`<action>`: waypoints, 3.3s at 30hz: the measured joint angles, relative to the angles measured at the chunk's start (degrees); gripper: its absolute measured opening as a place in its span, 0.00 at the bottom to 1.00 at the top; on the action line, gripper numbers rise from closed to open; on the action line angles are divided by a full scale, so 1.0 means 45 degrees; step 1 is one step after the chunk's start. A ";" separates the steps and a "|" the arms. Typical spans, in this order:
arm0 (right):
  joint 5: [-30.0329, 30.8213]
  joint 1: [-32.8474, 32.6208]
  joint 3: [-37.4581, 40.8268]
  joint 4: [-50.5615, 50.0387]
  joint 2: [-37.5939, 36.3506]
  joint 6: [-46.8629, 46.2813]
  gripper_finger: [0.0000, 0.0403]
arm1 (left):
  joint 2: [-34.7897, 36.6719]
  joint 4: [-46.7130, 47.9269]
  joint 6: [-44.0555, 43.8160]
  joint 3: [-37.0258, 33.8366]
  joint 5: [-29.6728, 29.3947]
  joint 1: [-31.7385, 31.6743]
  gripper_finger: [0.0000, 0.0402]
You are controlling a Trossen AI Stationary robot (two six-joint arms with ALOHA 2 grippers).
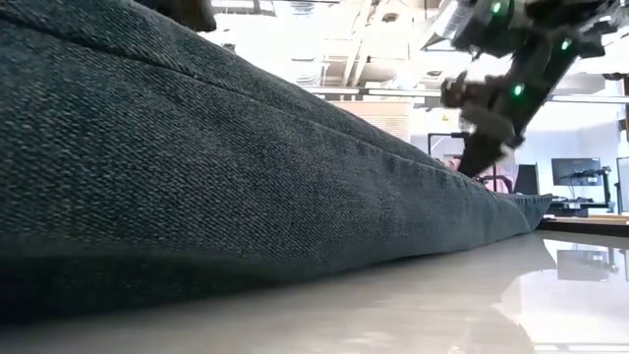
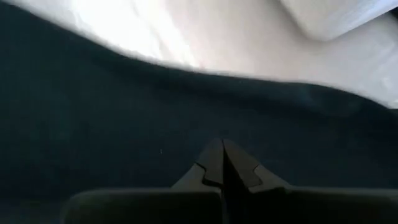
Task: Fold laundry
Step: Fold the blue long pants
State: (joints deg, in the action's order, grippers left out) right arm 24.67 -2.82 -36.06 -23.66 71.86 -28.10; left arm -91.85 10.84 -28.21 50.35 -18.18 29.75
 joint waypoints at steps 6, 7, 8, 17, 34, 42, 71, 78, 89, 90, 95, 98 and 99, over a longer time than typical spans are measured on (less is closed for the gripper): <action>-0.1663 -0.0516 0.0011 0.0598 0.1597 -0.0878 0.05 | 0.0005 0.2520 -0.2298 -0.0661 0.1054 0.0214 0.33; -0.2122 -0.0668 0.0011 0.0625 0.1777 -0.1114 0.05 | 0.0010 0.3046 -0.2577 -0.0637 0.1127 0.0292 0.33; -0.2671 -0.0869 0.0011 0.0653 0.1904 -0.1326 0.05 | 0.0019 0.3527 -0.2821 -0.0628 0.1224 0.0355 0.33; -0.5813 -0.3357 -0.1072 0.0573 0.1580 -0.2610 0.05 | 0.0654 0.8329 -0.3588 0.0166 0.0982 0.0827 0.33; -0.0244 0.2926 -0.1553 -0.4102 -0.0816 -0.1639 0.05 | -0.0510 0.0347 -0.0134 0.0824 -0.0974 0.0968 0.33; 0.1089 0.6698 -0.1568 -0.3938 -0.0412 -0.1377 0.05 | -0.2841 0.0522 -0.2589 0.0946 0.2081 0.1372 0.33; -0.0668 0.6978 -0.1555 -0.3506 0.3314 0.0511 0.05 | -0.1037 0.0058 -0.0545 0.0829 -0.2196 0.1568 0.33; -0.1512 0.7553 -0.1290 -0.3395 0.2825 0.0851 0.05 | -0.2983 -0.0327 -0.0955 0.0907 0.1139 0.0892 0.33; -0.2207 0.8779 -0.0276 -0.2017 0.2780 0.1587 0.05 | -0.2664 0.1074 -0.2679 0.0892 0.1188 0.1666 0.33; -0.2255 0.8836 -0.0273 -0.1946 0.2789 0.1665 0.05 | -0.2628 0.1242 -0.2891 0.0892 0.1206 0.1736 0.33; -0.2144 0.9271 -0.0266 -0.1828 0.2806 0.2059 0.05 | -0.2628 0.1351 -0.3524 0.0878 0.0929 0.1932 0.33; -0.2032 0.9611 -0.0258 -0.1714 0.2815 0.2324 0.05 | -0.2628 0.1338 -0.3802 0.0869 0.0899 0.1940 0.33; -0.2027 0.9687 -0.0257 -0.1641 0.2815 0.2385 0.05 | -0.2633 0.1337 -0.3859 0.0868 0.0874 0.1940 0.33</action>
State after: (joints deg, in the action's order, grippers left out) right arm 15.55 40.77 -37.21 -31.05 84.53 -17.37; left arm -103.70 16.86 -45.57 54.26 -14.25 38.48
